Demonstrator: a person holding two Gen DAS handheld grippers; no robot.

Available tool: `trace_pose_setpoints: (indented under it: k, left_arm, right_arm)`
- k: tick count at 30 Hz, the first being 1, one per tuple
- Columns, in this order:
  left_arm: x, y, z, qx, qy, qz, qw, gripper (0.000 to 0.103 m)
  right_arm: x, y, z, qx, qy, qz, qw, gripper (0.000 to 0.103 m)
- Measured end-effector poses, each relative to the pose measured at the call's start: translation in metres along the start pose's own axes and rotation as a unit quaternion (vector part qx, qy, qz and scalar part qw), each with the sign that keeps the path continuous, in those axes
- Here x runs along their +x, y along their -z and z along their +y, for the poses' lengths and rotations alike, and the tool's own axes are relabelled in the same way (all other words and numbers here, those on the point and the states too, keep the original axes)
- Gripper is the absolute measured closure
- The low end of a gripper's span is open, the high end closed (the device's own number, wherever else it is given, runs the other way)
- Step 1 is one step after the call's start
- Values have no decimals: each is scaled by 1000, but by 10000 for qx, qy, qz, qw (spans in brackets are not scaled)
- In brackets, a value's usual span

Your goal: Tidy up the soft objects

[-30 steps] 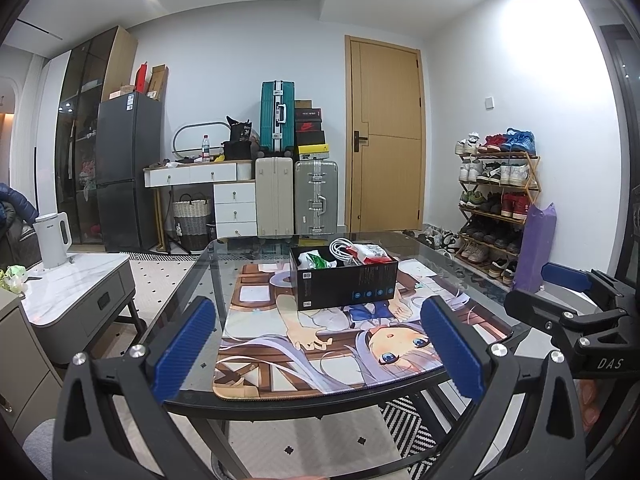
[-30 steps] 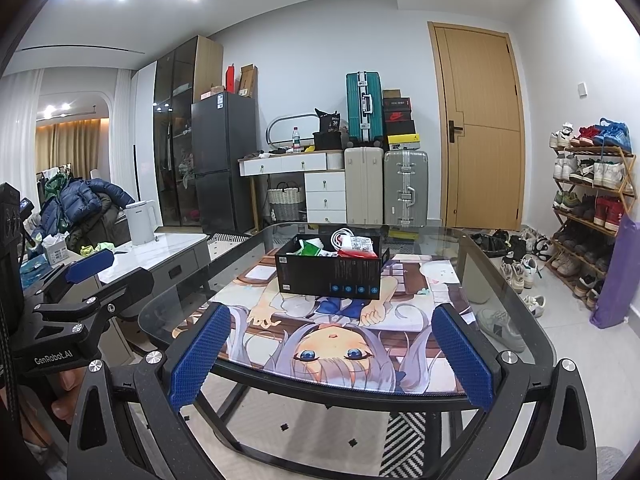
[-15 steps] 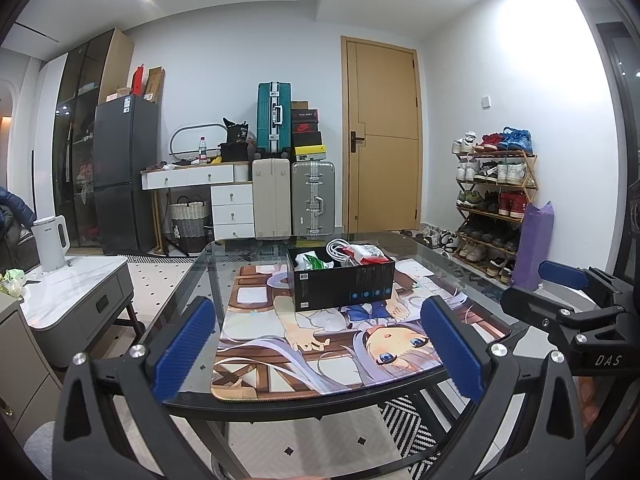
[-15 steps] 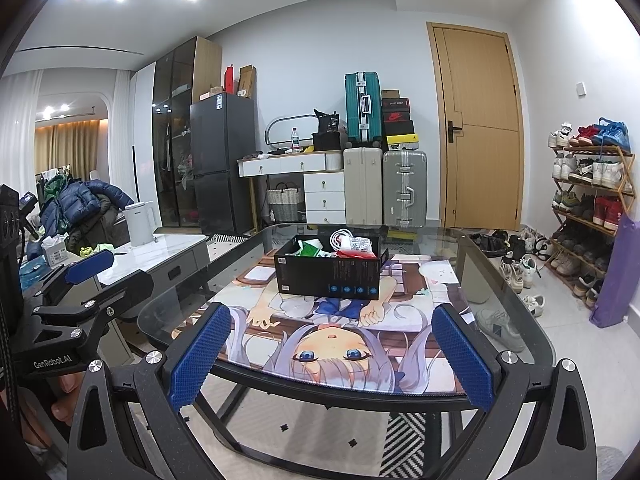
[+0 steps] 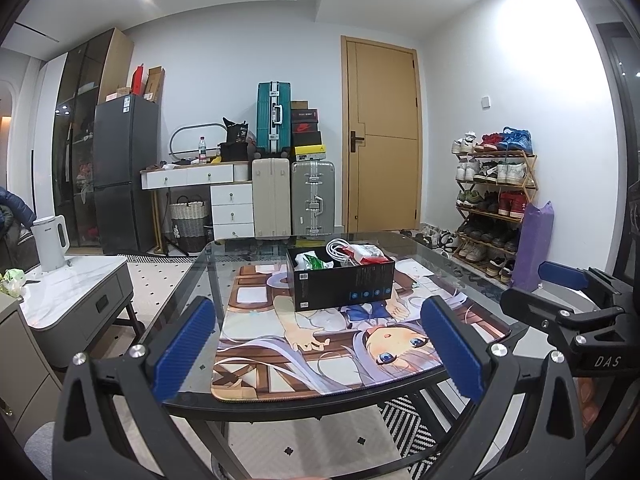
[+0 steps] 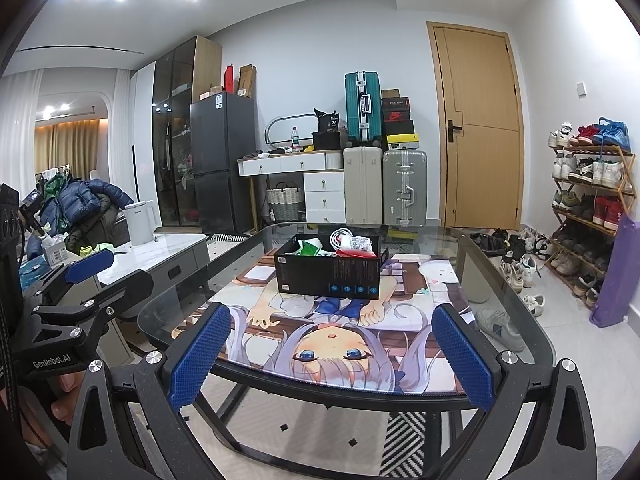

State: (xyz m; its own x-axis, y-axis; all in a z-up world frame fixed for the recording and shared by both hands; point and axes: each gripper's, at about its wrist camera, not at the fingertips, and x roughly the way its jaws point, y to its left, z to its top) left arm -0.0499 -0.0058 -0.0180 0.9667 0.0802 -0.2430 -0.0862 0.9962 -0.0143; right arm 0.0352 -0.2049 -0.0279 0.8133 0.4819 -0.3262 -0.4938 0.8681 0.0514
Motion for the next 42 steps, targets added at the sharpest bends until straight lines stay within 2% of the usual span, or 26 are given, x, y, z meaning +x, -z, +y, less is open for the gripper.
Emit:
trace_pose_setpoints:
  k: [42]
  left_arm:
    - [-1, 1, 1, 34, -6, -19, 10000, 0]
  right_arm:
    - [0, 0, 0, 5, 1, 8, 10000, 1]
